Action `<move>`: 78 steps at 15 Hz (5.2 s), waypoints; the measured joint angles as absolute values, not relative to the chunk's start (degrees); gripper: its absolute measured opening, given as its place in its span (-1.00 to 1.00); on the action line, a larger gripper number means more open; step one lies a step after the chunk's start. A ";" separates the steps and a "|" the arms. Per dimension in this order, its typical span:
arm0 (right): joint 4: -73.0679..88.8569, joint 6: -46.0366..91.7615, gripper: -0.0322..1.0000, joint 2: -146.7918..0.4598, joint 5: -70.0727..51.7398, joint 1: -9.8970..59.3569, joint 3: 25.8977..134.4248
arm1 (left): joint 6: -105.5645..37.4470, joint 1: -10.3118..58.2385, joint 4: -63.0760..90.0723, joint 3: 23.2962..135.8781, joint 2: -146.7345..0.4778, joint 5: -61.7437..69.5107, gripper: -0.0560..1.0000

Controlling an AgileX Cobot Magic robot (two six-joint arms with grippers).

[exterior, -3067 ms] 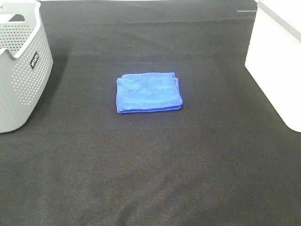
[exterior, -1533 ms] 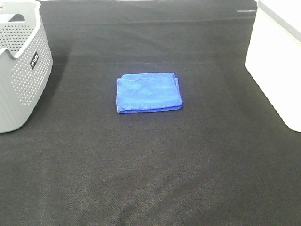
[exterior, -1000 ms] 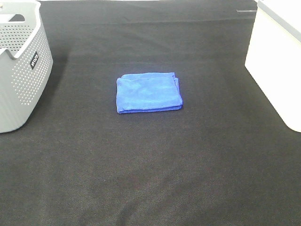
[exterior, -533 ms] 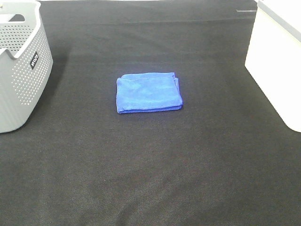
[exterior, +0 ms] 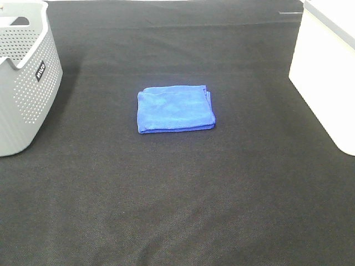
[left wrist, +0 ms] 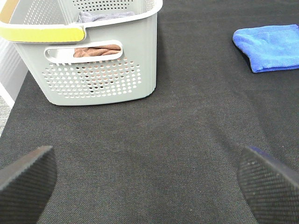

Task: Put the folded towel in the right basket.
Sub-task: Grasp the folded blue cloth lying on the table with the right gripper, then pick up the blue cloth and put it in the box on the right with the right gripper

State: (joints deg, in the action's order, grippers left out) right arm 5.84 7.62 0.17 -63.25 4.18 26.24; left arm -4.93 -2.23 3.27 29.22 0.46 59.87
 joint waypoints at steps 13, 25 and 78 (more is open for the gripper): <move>22.29 6.42 0.91 -71.51 -69.39 4.18 73.11 | -4.93 -2.23 3.27 29.22 0.46 59.87 0.97; 34.09 6.02 0.91 -122.67 -68.47 11.23 108.80 | -4.93 -2.23 3.21 29.22 0.46 59.87 0.97; 8.65 2.92 -0.64 -124.10 -69.67 -7.33 152.06 | -5.27 -2.23 2.98 29.22 0.46 59.87 0.97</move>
